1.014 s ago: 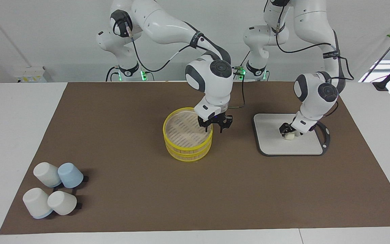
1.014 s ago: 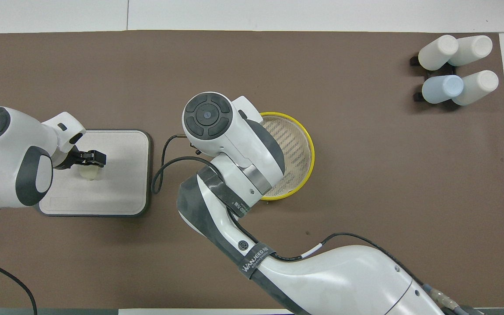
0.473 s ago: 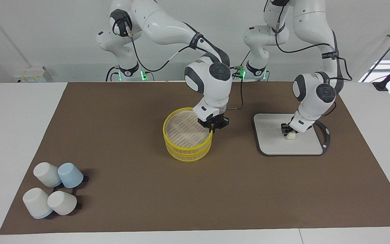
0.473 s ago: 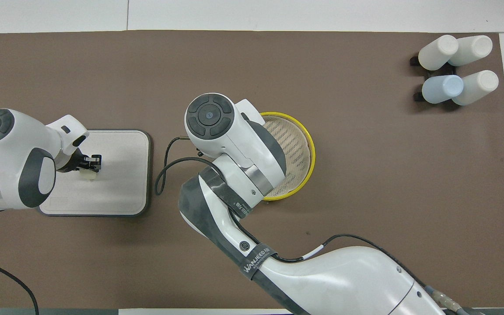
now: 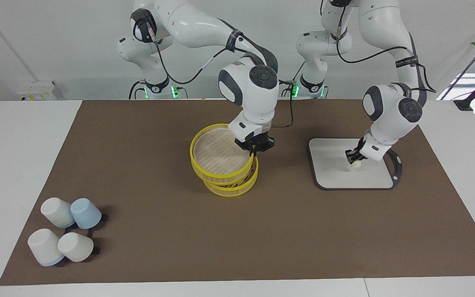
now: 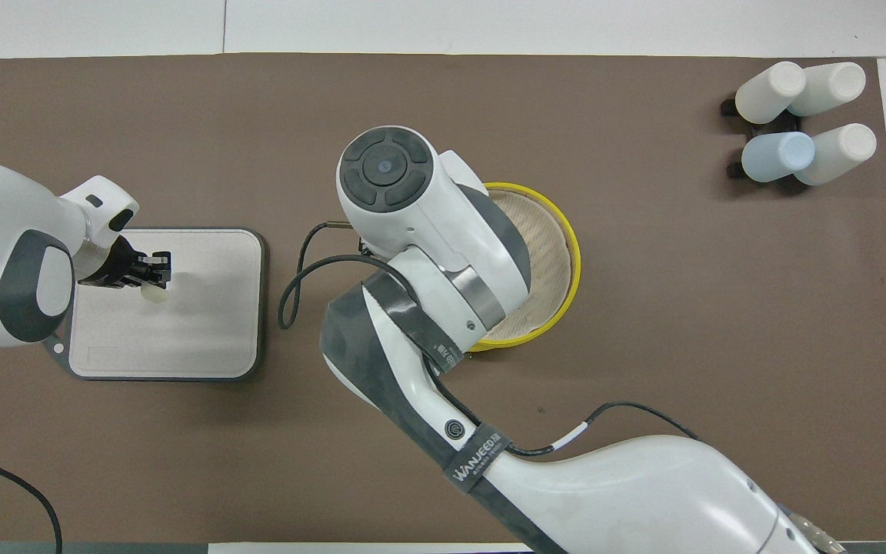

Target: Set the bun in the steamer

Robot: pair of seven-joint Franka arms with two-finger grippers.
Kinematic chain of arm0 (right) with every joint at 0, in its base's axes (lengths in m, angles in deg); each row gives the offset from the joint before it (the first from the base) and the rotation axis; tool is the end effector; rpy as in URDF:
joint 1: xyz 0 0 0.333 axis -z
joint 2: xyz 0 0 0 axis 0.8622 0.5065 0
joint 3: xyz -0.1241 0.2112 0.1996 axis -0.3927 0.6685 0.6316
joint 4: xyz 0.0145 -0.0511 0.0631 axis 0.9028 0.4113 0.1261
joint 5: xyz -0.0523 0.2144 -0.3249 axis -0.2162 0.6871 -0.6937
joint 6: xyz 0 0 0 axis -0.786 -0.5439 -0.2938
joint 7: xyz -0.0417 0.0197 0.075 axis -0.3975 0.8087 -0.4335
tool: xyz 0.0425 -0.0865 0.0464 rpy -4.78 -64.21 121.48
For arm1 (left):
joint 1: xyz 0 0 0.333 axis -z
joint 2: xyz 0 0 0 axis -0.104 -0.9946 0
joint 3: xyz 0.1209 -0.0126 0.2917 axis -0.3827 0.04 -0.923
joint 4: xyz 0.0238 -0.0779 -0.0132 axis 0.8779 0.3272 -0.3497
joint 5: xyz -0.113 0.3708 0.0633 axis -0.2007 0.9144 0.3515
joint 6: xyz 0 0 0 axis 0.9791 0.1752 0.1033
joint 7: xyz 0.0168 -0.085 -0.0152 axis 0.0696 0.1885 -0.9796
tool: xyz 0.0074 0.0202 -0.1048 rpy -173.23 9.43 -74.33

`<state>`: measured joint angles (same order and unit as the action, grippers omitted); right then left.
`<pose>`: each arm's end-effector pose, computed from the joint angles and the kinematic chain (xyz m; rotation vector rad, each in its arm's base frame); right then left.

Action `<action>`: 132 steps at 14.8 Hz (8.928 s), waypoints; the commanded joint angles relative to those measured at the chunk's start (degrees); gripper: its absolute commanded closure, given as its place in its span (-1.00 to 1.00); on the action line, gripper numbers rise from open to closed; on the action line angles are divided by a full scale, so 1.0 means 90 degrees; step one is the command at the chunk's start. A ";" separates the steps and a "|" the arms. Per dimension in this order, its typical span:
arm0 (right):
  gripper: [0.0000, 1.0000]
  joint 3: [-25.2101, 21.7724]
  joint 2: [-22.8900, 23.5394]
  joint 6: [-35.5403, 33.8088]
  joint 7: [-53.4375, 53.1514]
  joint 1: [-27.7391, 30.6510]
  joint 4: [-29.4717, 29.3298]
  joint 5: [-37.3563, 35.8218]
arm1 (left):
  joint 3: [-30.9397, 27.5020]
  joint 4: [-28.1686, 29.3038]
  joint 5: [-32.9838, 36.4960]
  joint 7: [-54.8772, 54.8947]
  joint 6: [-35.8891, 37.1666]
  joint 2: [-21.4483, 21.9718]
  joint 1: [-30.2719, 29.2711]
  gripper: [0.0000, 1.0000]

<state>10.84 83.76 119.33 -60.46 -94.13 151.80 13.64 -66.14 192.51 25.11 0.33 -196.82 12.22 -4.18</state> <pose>0.5851 0.4192 0.4539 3.1287 -0.2150 -0.0297 0.5728 -0.0134 0.3581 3.0933 0.1281 -0.2076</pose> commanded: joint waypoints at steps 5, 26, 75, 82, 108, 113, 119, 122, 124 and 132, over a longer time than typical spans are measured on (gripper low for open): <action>1.00 0.0002 -0.0786 -0.0549 0.2045 0.1769 -0.0025 -0.0087 | -0.0051 -0.2164 -0.0584 -0.2421 0.1582 -0.0677 0.1537 0.64; 1.00 0.0041 -0.1001 -0.0384 0.3386 0.3616 0.0648 -0.0048 | -0.0071 -0.4073 -0.0753 -0.5461 0.0872 -0.2876 0.4488 0.47; 1.00 0.0050 0.0073 0.1599 -0.1722 -0.0202 0.0932 0.0186 | -0.0168 -0.2002 0.0165 0.0633 0.3489 0.1323 -0.0307 -1.00; 1.00 0.0050 0.0073 0.1853 -0.1654 -0.0114 0.0952 0.0157 | -0.0168 -0.2012 0.0156 0.0614 0.3401 0.1323 -0.0209 -1.00; -1.00 0.0031 -0.1078 0.0128 0.2560 0.1416 0.0786 -0.0077 | -0.0178 -0.2041 0.0165 0.0584 0.3079 0.1274 -0.0141 -1.00; -1.00 0.0021 -0.1850 -0.1201 0.4769 0.2871 0.0834 -0.0087 | -0.0178 -0.2041 0.0165 0.0584 0.3069 0.1274 -0.0141 -1.00; -1.00 0.0031 -0.3147 -0.1176 0.5358 0.4006 0.2423 -0.0078 | -0.0178 -0.2041 0.0165 0.0584 0.3069 0.1274 -0.0141 -1.00; -1.00 0.0021 -0.3726 -0.0560 0.5358 0.4143 0.3353 -0.0068 | -0.0178 -0.2041 0.0165 0.0584 0.3079 0.1274 -0.0141 -1.00; -1.00 0.0021 -0.3707 -0.0520 0.5620 0.4329 0.3335 -0.0068 | -0.0178 -0.2041 0.0165 0.0584 0.3069 0.1274 -0.0141 -1.00; -1.00 0.0011 -0.3521 -0.0987 0.5612 0.4485 0.2848 -0.0029 | -0.0178 -0.2041 0.0165 0.0594 0.3079 0.1274 -0.0141 -1.00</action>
<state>10.16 51.84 112.46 -11.19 -55.78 179.03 12.90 -67.70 172.30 25.43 5.37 -167.80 22.39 -5.52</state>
